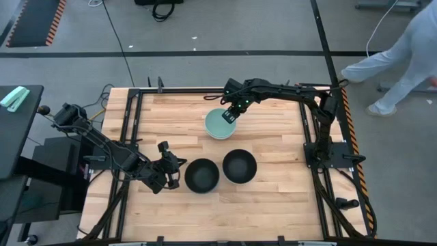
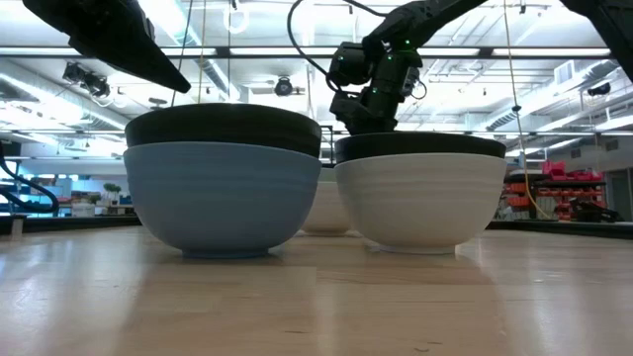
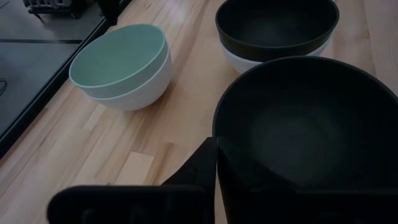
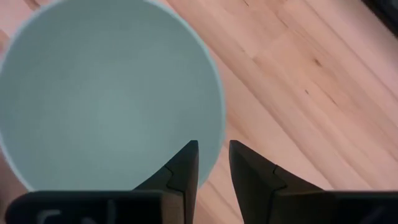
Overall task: Nest bowls inside each other
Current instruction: Stack the stacked bowls on top of the right black bowl
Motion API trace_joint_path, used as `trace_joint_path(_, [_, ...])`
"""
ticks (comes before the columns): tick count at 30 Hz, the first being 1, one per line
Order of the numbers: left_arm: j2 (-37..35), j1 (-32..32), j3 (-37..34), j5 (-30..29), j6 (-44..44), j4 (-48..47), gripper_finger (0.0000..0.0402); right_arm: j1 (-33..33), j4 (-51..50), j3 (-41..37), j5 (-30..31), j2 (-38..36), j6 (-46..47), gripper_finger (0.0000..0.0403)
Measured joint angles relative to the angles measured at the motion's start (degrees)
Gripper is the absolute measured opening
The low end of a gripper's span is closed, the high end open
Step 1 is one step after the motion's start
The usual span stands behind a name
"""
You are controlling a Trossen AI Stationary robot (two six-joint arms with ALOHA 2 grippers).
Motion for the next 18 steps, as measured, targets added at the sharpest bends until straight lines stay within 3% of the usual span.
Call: trace_joint_path(18, [0.0, 0.0, 0.0, 0.02, -0.13, 0.02, 0.0015, 0.15, 0.9, -4.06, -0.32, 0.16, 0.77, 0.01])
